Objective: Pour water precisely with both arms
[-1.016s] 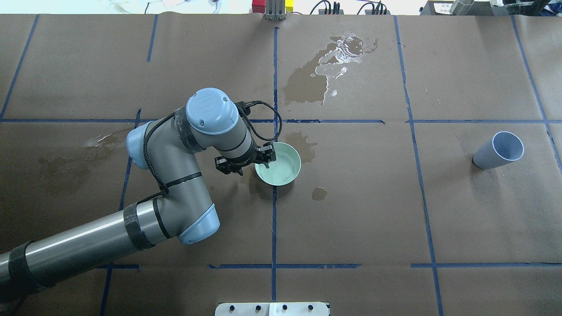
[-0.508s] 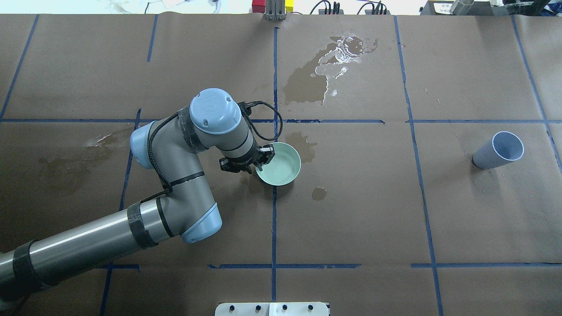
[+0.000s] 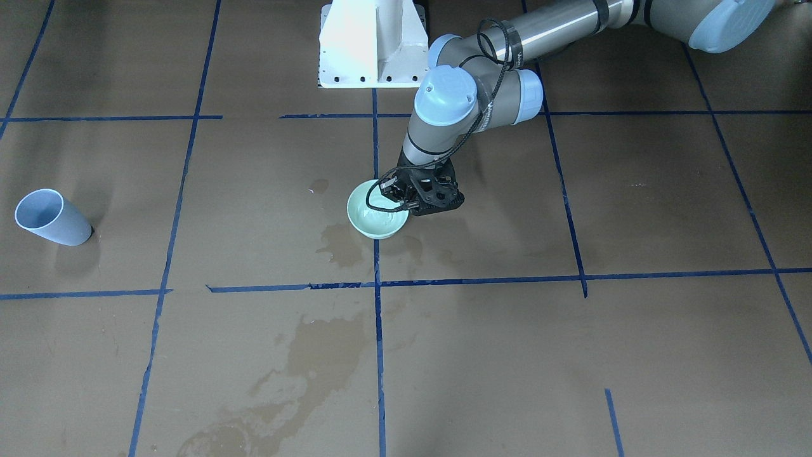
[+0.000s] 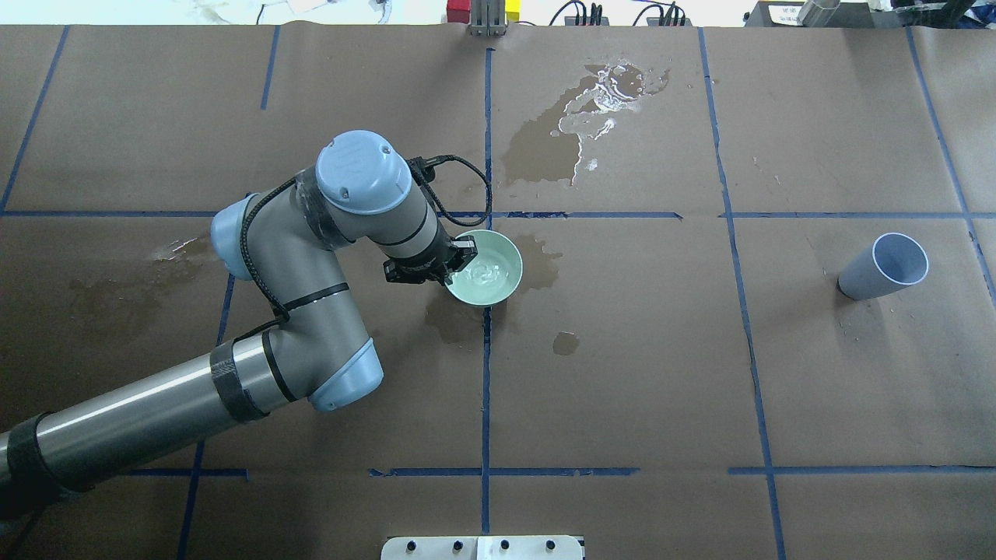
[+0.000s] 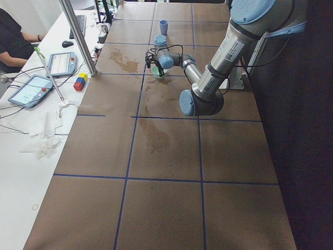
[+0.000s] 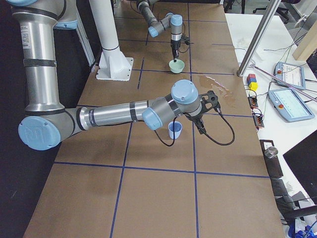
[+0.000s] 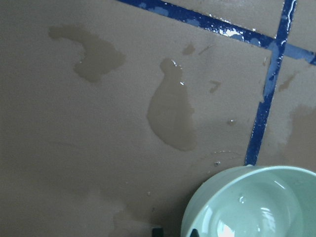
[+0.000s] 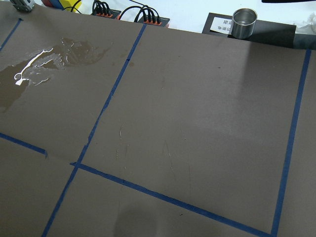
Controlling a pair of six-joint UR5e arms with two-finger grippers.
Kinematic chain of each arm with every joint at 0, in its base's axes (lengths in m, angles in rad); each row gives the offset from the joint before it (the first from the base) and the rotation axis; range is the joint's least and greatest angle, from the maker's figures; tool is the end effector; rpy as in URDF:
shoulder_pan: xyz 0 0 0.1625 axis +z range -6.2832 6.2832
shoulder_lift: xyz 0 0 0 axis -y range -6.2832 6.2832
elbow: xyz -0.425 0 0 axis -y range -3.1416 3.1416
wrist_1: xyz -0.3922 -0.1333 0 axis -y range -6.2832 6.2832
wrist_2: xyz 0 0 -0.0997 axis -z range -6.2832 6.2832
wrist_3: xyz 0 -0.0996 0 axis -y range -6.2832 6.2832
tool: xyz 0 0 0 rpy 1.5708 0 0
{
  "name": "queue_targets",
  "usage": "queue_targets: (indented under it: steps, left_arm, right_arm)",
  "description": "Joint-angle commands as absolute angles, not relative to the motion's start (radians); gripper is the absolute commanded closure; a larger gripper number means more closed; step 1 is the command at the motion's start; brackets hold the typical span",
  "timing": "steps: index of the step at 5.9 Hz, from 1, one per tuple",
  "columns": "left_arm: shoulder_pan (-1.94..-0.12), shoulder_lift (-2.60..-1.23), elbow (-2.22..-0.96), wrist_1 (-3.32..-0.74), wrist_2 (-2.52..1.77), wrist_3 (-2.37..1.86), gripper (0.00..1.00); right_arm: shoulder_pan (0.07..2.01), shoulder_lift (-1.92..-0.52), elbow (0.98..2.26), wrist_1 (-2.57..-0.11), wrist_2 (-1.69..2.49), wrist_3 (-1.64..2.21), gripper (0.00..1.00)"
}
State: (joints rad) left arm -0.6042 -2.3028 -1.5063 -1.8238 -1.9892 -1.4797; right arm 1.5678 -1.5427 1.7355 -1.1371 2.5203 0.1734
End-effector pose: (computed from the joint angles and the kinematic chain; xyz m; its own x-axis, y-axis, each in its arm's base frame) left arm 0.5438 -0.4882 0.2116 0.5192 -0.2574 -0.8150 0.2066 0.9631 -0.1726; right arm 0.0508 -0.5118 0.5007 0.5724 -0.3315 0.7500 -0.0978 0.8805 0.4639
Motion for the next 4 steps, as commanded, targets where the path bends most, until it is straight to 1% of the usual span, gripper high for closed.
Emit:
queue_targets:
  steps: [1, 2, 4]
  left_arm:
    - [-0.742, -2.197, -1.609, -1.827, -2.098, -1.347, 1.00]
    - [-0.803, -2.109, -1.674, -1.832, -2.139, -1.253, 1.00]
    - [-0.950, -1.886, -1.687, -1.966, -2.313, -1.020, 1.00]
  right_arm:
    - [1.559, -1.546, 1.743, -1.149, 2.520, 0.173, 0.00]
    - [1.548, -1.540, 1.753, -1.211, 2.520, 0.173, 0.00]
    - [1.525, -1.536, 1.776, -1.346, 2.507, 0.175, 0.00]
